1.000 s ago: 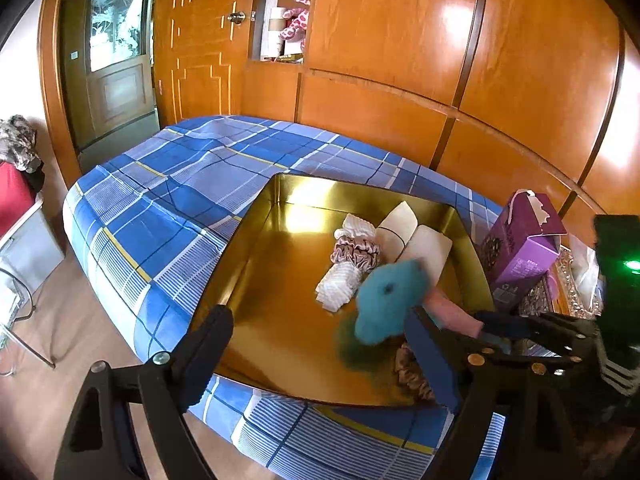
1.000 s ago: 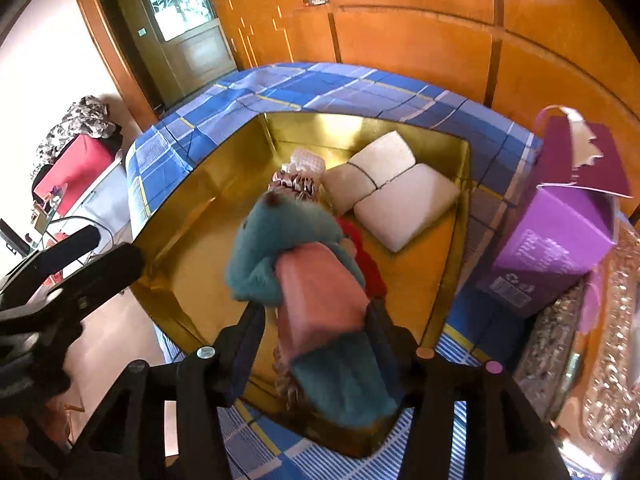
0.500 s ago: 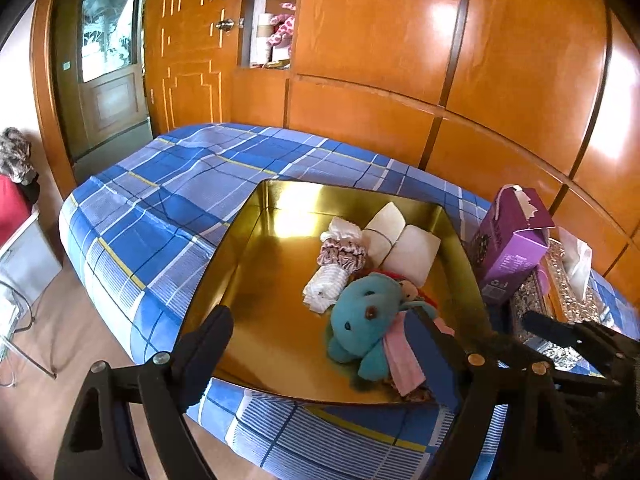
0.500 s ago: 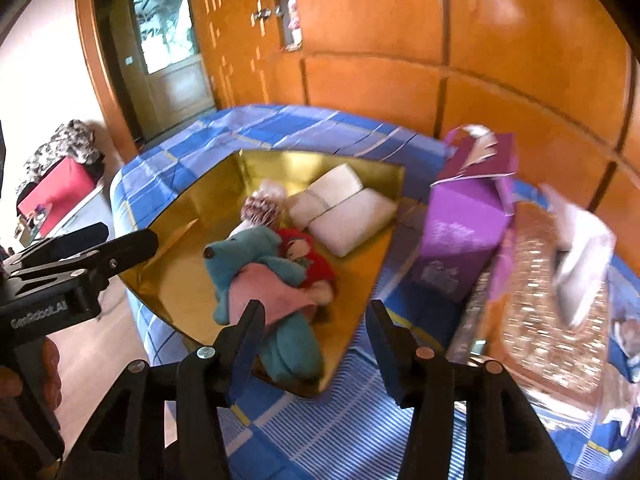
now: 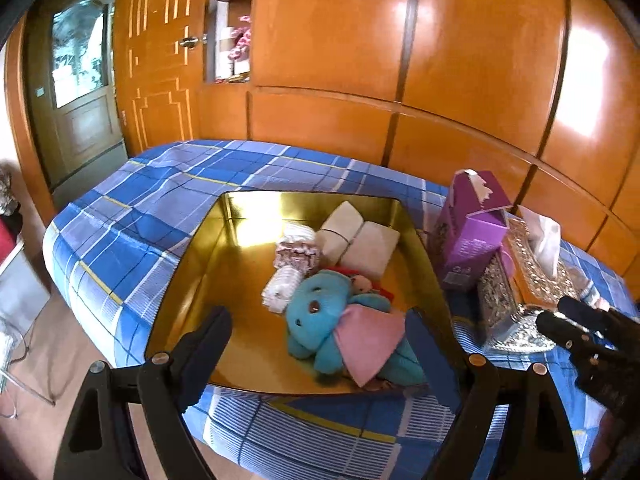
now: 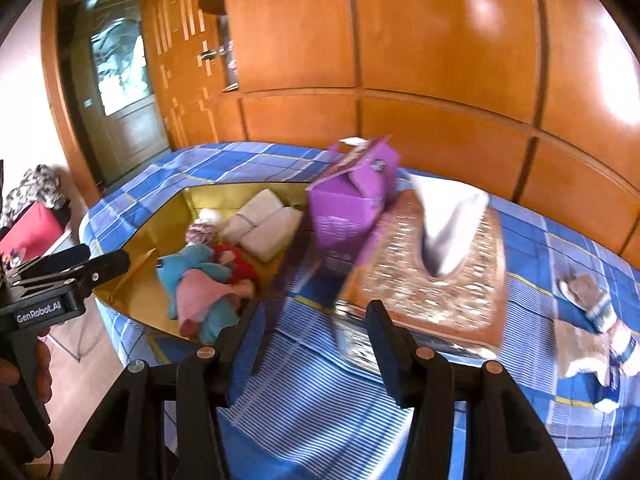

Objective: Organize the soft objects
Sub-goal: 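Reach the left gripper to the white wipes packet and grasp it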

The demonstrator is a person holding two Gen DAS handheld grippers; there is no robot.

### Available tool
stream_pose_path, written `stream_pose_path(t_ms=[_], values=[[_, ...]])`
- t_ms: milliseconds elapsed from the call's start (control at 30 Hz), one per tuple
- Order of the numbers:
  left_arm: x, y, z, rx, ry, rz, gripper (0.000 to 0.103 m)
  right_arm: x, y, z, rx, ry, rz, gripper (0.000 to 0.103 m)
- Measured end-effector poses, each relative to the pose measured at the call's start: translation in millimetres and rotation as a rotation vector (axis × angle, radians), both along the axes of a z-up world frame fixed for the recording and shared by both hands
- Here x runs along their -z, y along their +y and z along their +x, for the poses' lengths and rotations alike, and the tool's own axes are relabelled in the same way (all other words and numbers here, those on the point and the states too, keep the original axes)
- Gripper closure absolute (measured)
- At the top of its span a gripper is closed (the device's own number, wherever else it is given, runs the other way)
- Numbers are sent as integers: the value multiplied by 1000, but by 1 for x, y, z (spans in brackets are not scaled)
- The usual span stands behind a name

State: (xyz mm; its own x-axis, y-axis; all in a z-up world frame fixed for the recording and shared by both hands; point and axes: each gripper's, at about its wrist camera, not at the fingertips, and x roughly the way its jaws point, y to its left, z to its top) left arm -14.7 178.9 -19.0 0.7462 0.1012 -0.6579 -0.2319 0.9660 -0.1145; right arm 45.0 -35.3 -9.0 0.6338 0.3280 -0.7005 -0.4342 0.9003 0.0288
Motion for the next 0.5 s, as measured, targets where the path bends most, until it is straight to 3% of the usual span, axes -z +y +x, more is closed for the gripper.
stream_pose_path(t_ms=[500], values=[[-8,-49,3,146,-6,42,14,-10,-90,-7,197,-19,15,50]])
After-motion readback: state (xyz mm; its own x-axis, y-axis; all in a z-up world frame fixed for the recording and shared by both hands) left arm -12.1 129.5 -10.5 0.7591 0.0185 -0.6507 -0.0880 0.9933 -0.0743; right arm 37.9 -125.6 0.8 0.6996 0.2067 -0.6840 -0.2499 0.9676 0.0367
